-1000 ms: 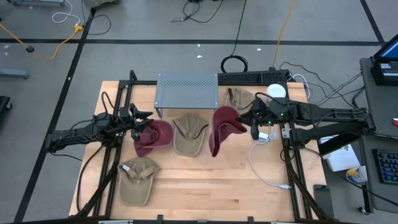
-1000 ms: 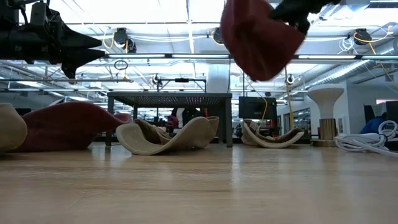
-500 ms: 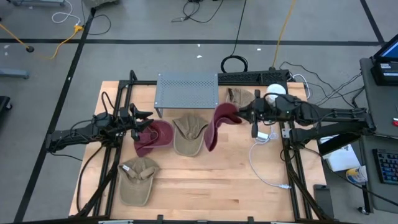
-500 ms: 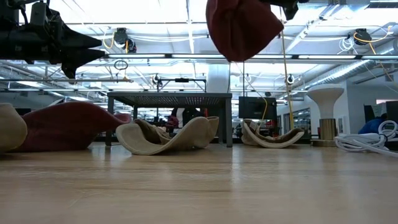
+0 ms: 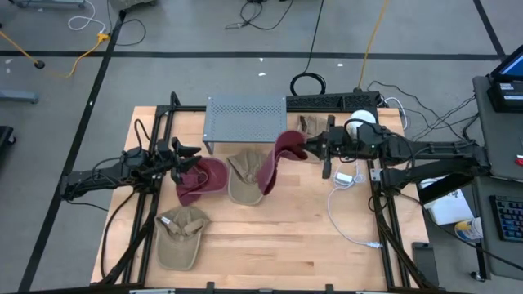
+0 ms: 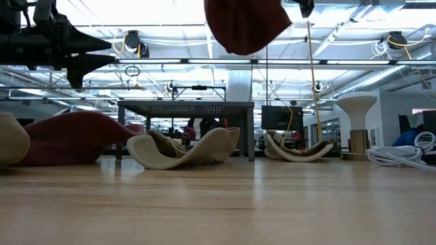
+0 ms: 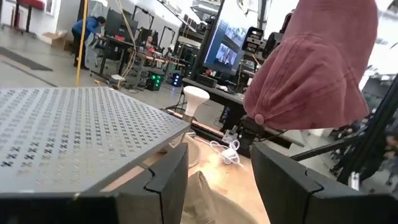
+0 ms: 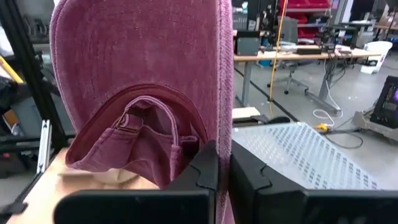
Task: Pick & Place hat
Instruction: Put the dark red cap on the shelf
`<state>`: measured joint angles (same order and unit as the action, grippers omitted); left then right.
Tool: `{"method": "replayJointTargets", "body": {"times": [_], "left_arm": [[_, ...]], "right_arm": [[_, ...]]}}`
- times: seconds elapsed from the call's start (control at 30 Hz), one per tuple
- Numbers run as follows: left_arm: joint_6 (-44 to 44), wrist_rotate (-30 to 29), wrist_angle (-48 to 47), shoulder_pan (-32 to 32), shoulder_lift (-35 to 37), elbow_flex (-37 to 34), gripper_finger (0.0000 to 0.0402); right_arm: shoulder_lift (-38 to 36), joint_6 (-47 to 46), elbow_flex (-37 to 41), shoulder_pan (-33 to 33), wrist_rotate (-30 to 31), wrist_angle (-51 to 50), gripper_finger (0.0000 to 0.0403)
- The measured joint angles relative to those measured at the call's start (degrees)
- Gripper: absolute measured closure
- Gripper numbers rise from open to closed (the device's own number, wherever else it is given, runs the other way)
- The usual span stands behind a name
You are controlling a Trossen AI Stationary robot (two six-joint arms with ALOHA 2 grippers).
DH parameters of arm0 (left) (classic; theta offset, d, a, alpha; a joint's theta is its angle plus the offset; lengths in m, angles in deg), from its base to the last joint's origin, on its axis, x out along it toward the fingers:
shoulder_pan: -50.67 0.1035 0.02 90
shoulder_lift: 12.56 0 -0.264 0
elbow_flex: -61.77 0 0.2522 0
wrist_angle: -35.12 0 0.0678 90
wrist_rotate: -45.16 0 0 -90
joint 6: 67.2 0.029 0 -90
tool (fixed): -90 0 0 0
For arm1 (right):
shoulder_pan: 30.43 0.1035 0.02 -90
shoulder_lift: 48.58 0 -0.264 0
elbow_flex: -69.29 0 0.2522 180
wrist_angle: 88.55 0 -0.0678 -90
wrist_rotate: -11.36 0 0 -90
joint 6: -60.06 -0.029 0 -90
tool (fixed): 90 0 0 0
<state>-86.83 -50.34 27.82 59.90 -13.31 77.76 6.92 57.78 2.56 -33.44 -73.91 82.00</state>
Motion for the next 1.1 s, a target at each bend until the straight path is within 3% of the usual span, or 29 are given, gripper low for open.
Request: {"method": "replayJointTargets", "body": {"times": [0.17,0.57,0.8,1.1], "left_arm": [[-3.49,0.15,3.46,0.0,-0.01,0.01,0.0222],[-4.38,1.41,11.69,0.0,-0.02,0.82,0.0222],[0.89,0.74,6.88,0.0,-5.95,10.06,0.0222],[4.74,1.17,2.16,0.0,-23.24,26.71,0.0222]], "right_arm": [[2.8,-1.46,-0.05,0.0,-0.01,7.33,0.0396],[6.2,4.3,-6.79,0.0,0.0,7.82,0.0396],[6.25,4.55,-7.5,-0.39,4.37,7.47,0.0396],[6.9,4.03,-10.05,-0.28,8.66,6.18,0.0396]]}}
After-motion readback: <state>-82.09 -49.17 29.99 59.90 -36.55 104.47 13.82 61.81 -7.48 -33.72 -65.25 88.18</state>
